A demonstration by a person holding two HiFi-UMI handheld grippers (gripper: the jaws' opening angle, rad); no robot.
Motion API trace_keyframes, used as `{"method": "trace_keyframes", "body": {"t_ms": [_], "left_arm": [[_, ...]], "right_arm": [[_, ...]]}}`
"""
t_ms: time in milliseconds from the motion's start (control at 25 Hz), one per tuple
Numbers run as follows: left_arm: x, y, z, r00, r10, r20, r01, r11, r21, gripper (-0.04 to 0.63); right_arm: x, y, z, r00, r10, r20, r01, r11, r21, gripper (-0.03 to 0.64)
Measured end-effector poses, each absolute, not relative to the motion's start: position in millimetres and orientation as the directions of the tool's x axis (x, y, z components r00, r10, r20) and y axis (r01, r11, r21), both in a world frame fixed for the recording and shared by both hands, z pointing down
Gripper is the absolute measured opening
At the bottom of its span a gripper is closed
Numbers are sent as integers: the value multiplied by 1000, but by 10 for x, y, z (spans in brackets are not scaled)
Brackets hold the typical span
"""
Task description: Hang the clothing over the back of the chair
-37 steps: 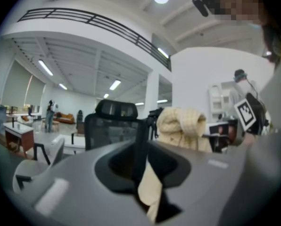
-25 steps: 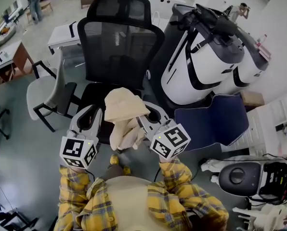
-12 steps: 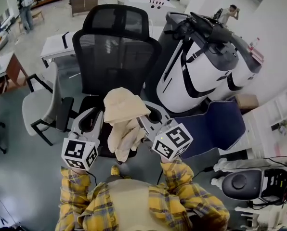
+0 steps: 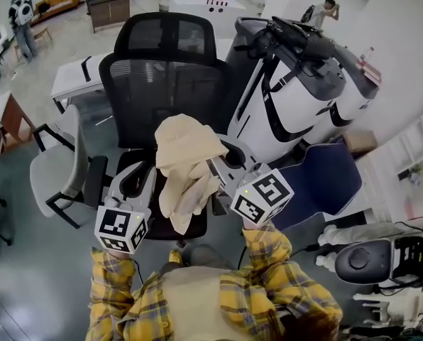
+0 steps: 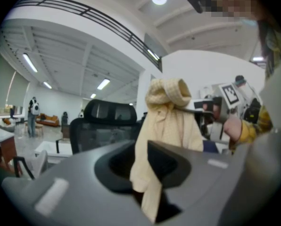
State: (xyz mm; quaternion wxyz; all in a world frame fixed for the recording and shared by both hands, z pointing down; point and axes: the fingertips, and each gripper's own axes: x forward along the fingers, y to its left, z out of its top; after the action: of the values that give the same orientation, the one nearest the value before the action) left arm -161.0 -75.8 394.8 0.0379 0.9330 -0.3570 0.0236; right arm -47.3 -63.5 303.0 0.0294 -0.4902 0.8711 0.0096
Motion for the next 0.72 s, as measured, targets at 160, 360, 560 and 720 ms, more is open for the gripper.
{"method": "trace_keyframes", "body": {"t_ms": [160,360,560,720], "left_arm": [[-1543,-792,3934,757,-651,66,-654,-755,54,69],[-1456,-892,3897,758,-649,67,-652,-757,38,71],[-1303,-1050,3883,745,-663,74,-666,-746,24,71],[-1142,-1244,3823,720,-692,59,-694,-720,18,71]], "right_arm": [[-389,-728,2932,-505,-861,-66,-863,505,18,31],[-254,-900,2800,-504,-859,-93,-864,503,39,31],[-99,-1073,2745,-522,-846,-105,-853,521,43,31],[12,-1267,2712,-563,-820,-107,-826,561,52,31]]}}
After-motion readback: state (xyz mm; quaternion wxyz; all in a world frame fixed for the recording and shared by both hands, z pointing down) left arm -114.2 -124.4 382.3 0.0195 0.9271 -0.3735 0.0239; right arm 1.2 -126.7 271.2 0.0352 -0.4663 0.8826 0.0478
